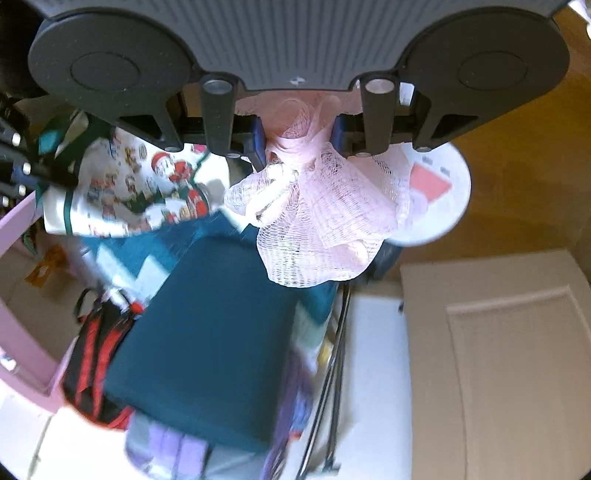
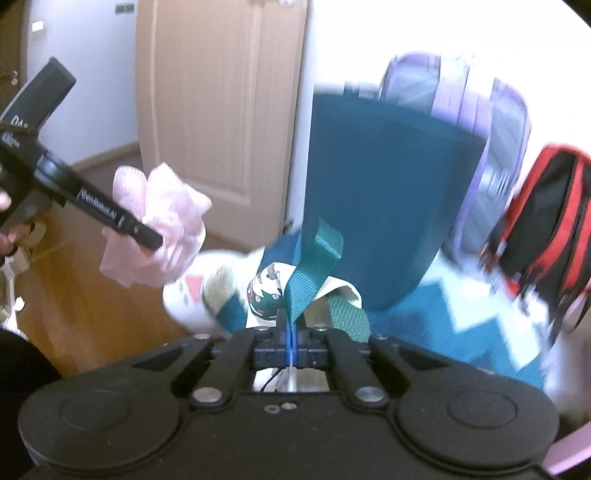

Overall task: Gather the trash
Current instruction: 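Lift both bags and carry them over the teal wastebasket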

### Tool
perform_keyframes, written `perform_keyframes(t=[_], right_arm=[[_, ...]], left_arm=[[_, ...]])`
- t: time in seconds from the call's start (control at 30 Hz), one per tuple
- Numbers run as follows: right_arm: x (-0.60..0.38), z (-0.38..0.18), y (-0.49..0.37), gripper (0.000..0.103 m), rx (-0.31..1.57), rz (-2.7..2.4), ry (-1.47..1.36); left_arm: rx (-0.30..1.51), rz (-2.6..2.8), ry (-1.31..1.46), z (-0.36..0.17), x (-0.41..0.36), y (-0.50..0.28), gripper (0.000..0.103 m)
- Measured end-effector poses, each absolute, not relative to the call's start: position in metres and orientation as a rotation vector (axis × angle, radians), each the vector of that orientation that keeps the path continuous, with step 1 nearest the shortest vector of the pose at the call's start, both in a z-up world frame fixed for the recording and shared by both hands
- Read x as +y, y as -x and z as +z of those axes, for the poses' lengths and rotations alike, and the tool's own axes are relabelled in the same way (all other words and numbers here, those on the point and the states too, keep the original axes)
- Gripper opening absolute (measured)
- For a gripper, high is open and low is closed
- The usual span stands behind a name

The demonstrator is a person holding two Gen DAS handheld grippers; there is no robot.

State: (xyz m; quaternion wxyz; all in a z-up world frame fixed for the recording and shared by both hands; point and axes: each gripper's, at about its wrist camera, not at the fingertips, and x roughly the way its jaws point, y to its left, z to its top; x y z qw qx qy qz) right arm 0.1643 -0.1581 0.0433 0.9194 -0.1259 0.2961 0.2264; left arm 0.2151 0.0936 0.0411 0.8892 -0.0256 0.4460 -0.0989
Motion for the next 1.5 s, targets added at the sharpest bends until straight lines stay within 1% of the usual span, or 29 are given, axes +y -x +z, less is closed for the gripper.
perform_keyframes(t=[0.2, 0.4, 0.57, 0.7, 0.83, 0.93, 1.3, 1.5], right_arm=[[-0.167, 0.122, -0.163, 0.002, 0.427, 0.429, 0.282], [-0.179, 0.189, -0.184, 0.002, 0.292, 0.371, 0.289], [-0.186, 0.225, -0.216, 0.002, 0.255, 0.325, 0.287], [-0.189, 0.236, -0.248, 0.002, 0.250, 0.292, 0.281], [-0.191, 0.243, -0.278, 0.002, 0.258, 0.270, 0.269], [-0.191, 0.242, -0.299, 0.001, 0.293, 0.276, 0.248], [-0.189, 0.195, -0.394, 0.002, 0.477, 0.276, 0.179], [-0.185, 0.166, -0.428, 0.002, 0.572, 0.293, 0.171]], left_arm=[[0.803, -0.209, 0.016, 0.110, 0.066, -0.209, 0.033], [0.683, -0.219, 0.008, 0.175, 0.039, -0.228, 0.033], [0.629, -0.231, -0.006, 0.215, 0.015, -0.257, 0.033], [0.608, -0.249, -0.024, 0.234, -0.009, -0.285, 0.033], [0.614, -0.260, -0.038, 0.236, -0.025, -0.317, 0.033], [0.641, -0.266, -0.044, 0.226, -0.036, -0.344, 0.033], [0.771, -0.268, -0.032, 0.159, -0.048, -0.430, 0.033], [0.841, -0.258, -0.027, 0.124, -0.048, -0.458, 0.033]])
